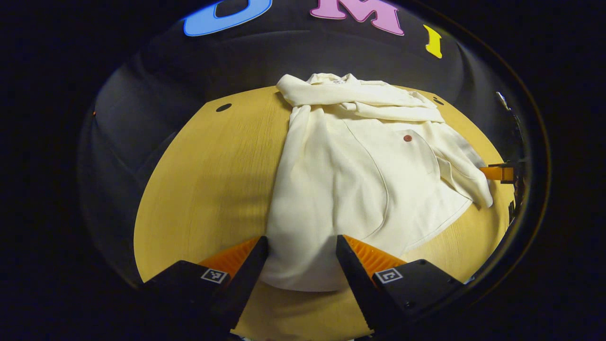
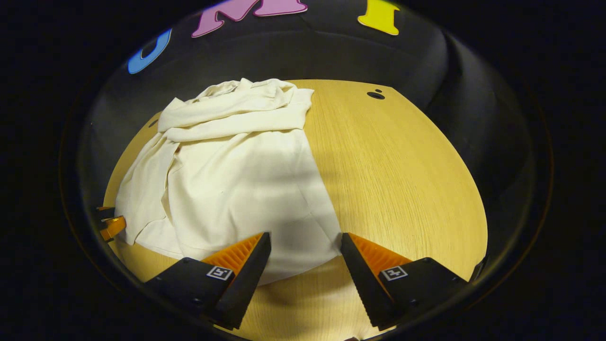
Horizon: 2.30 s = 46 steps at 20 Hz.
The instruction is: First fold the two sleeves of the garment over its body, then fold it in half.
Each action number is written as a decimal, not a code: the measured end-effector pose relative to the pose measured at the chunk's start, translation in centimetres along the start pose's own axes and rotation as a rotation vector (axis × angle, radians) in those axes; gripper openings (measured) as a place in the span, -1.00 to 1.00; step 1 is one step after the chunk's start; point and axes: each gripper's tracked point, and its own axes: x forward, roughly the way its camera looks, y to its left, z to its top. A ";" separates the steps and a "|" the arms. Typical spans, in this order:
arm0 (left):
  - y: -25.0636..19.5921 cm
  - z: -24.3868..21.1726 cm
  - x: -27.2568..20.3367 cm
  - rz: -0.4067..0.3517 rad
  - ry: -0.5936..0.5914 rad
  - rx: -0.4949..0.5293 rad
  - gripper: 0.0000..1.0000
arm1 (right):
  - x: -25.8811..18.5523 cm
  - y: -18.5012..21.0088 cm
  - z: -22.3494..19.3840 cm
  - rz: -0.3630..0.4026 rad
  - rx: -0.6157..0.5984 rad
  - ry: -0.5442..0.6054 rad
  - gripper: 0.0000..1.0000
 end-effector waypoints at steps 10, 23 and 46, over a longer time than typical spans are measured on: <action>-4.4 0.6 -0.1 -0.104 -0.004 -0.061 -0.80 | 0.2 0.8 0.8 -0.022 -0.038 -0.040 -0.87; -5.0 13.1 -6.8 -0.200 -0.128 -0.110 -0.87 | -4.3 5.3 10.7 0.115 0.021 -0.111 -0.90; 4.8 46.5 11.5 -0.068 -0.532 -0.141 0.12 | 13.1 5.6 45.0 0.018 0.070 -0.408 -0.70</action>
